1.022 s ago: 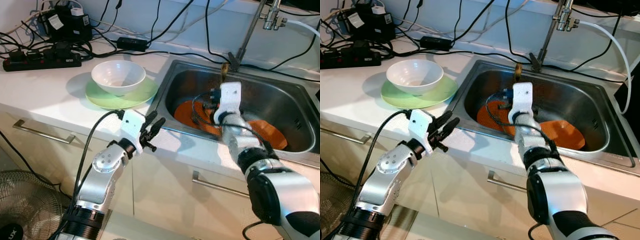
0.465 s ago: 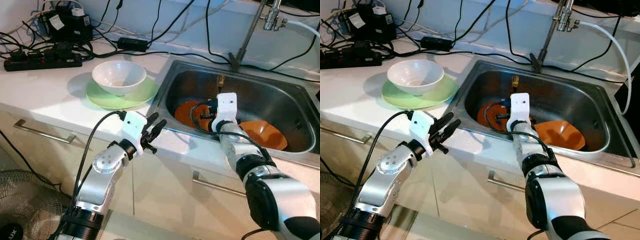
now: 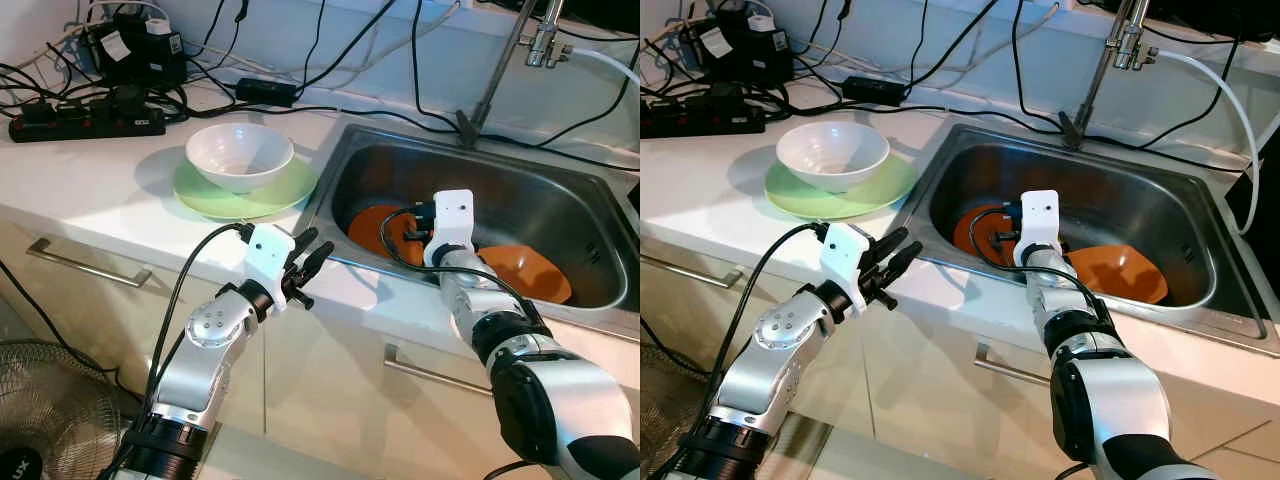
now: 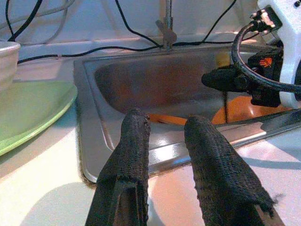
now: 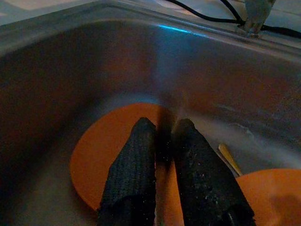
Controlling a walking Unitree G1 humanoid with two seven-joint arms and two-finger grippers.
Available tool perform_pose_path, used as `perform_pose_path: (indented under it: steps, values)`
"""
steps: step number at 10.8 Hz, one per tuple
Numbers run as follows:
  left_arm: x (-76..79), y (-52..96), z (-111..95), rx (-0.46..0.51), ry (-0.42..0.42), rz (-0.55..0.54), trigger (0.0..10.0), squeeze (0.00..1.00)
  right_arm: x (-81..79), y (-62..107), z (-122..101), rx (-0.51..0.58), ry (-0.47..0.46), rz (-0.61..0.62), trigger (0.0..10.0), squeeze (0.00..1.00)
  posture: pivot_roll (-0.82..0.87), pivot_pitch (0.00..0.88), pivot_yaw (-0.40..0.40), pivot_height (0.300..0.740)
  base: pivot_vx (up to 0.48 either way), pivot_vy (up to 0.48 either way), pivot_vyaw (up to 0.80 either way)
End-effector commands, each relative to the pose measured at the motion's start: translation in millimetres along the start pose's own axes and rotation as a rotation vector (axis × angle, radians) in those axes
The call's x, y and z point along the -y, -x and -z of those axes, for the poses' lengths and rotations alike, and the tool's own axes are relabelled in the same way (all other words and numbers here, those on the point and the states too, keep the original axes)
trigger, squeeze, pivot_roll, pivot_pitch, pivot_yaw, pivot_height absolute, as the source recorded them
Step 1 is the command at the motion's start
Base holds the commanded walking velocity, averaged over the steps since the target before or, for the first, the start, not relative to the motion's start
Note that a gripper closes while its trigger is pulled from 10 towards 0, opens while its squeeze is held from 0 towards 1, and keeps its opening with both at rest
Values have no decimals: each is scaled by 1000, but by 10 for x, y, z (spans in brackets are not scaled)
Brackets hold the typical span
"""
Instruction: Kitchen organization
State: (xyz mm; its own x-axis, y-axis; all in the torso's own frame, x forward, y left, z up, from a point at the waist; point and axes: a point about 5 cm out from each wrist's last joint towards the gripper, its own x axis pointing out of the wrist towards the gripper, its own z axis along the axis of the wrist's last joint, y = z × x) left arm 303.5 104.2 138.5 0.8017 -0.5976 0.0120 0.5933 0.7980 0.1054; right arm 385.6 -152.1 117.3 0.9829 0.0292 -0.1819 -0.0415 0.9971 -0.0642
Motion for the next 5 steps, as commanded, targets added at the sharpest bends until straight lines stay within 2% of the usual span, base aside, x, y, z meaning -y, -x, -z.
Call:
perform_pose_path:
  steps: [1, 4, 5]
  values:
    - [40, 24, 97, -50, 13, 16, 10000, 0, 26, 44, 175, -70, 2, 8, 10000, 0, 307, 12, -93, 740, 0, 0, 0]
    - [36, 24, 94, -48, 12, 12, 10000, 0, 17, 29, 120, -48, 6, 6, 10000, 0, 307, 15, -94, 740, 0, 0, 0]
    - [36, 24, 89, -45, 10, 10, 10000, 0, 13, 8, 24, -2, 12, 5, 10000, 0, 302, 16, -92, 740, 0, 0, 0]
